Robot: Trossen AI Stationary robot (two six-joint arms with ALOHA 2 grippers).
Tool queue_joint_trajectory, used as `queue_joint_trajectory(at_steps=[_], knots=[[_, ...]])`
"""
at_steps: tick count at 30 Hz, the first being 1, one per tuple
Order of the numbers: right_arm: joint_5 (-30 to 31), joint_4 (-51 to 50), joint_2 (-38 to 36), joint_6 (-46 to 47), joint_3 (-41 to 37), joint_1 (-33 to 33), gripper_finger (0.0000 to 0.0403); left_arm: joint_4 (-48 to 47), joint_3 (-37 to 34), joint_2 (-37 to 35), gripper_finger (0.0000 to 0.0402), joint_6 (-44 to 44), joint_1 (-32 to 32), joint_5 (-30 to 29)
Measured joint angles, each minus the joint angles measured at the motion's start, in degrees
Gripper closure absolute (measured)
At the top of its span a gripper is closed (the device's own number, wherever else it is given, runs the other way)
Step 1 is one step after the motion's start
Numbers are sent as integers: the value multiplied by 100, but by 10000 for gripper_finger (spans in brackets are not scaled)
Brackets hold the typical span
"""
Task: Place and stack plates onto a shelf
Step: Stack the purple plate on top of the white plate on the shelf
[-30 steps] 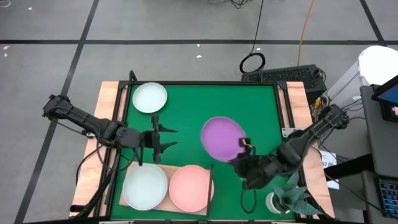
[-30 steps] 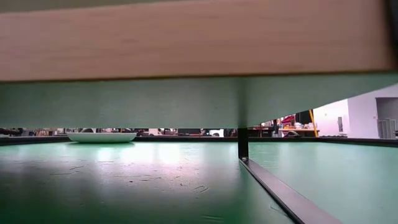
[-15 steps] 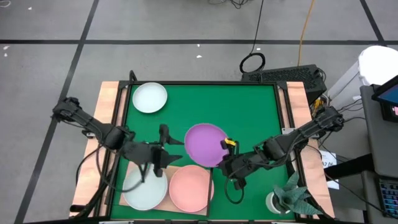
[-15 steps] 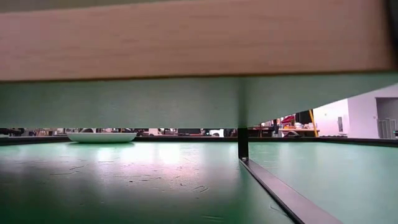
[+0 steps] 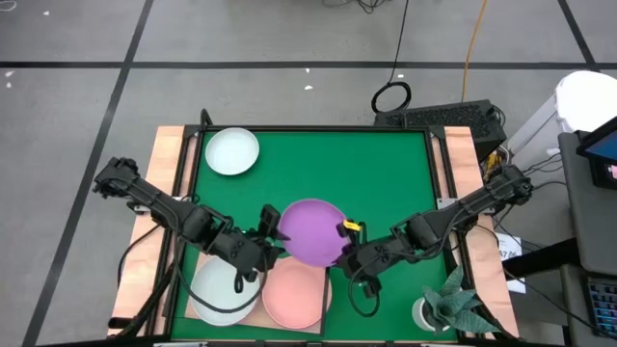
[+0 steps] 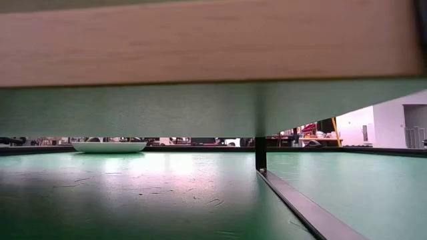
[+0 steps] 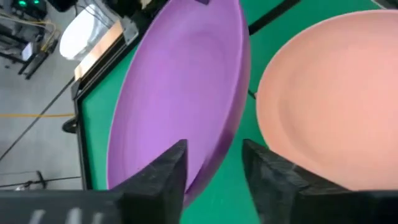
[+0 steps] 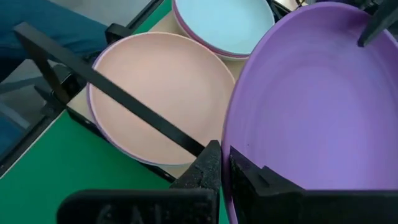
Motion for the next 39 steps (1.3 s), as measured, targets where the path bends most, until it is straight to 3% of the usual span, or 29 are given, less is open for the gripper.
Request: queue_joint_trajectory(at_steps=[6,15,21,24,29,34,39], knots=[[-135,-6,0,-38,-99,-114,399,-4,-1,0,317,195,0,40],[-165,20,0,-184,-100,-170,395,-34,-10,3,377,462,3,569],[116,341,-2,-322,-104,-173,361,-176,-11,2,387,376,-17,731],[407,824,-2,-485,-105,-173,325,-96,-11,1,389,276,-29,723],[379,1498,-2,-792,-105,-165,256,-156,-11,2,390,-59,-203,734],[407,1826,-92,-1025,-105,13,213,-450,-11,3,390,-706,-610,769],[866,1902,-286,-1099,-105,320,203,-753,-11,3,390,-1673,-1273,780]])
